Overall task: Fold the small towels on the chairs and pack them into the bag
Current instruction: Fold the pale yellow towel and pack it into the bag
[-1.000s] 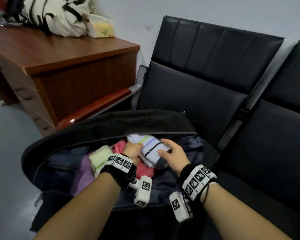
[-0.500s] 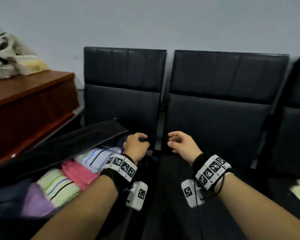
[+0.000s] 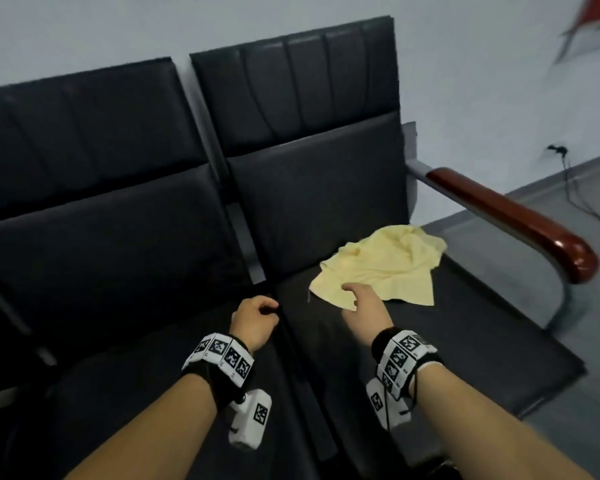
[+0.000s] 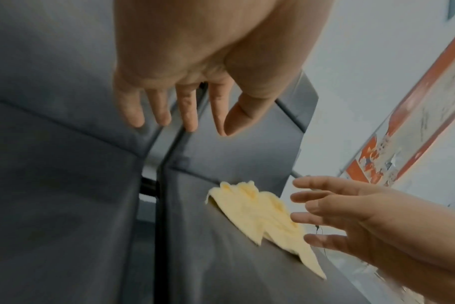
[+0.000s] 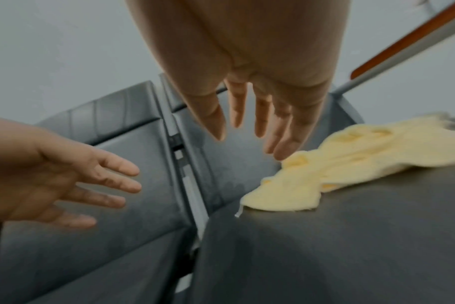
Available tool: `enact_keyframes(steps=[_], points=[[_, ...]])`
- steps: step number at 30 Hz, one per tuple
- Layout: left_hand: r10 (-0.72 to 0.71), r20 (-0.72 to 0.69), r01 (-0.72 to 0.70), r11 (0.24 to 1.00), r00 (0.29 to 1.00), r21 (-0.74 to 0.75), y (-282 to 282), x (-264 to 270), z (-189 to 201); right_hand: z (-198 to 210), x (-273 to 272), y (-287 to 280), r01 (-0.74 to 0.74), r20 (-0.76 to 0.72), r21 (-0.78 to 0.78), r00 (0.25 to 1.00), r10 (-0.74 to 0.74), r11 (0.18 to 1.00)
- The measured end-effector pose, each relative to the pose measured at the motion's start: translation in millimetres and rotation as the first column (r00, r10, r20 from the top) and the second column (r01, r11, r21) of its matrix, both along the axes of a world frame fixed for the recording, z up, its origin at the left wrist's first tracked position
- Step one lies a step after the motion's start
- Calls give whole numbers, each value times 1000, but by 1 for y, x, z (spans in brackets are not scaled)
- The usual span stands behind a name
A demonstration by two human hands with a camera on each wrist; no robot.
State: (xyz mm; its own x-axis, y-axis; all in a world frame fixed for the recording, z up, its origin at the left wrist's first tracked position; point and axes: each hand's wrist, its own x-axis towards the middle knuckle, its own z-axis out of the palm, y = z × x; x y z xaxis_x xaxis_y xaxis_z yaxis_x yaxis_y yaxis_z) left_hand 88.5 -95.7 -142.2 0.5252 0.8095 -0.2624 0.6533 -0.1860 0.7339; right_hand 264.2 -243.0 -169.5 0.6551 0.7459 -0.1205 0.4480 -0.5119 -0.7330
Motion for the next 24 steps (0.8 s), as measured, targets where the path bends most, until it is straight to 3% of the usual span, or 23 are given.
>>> enact_keyframes(steps=[4,9,15,17,20,24], points=[[-58,-38,56,997,998,-59,-8,47,-50,-48,37,-4,-95,39,-174,994,104,980],[-75,-91,71,996,993,-53,-3,63,-86,-74,52,16,-202,77,-396,965,252,896],[-107,-80,105,994,991,-28,-3,66,-98,-78,59,29,-180,140,-440,954,266,880],[-118,-69,117,993,991,-20,-9,66,-97,-75,58,31,-203,98,-377,961,257,904],[-151,-29,151,988,988,23,-19,65,-87,-61,49,28,-182,-75,-126,982,173,975],[-269,51,258,953,962,158,-30,57,-55,-18,25,22,-178,-252,186,942,222,966]])
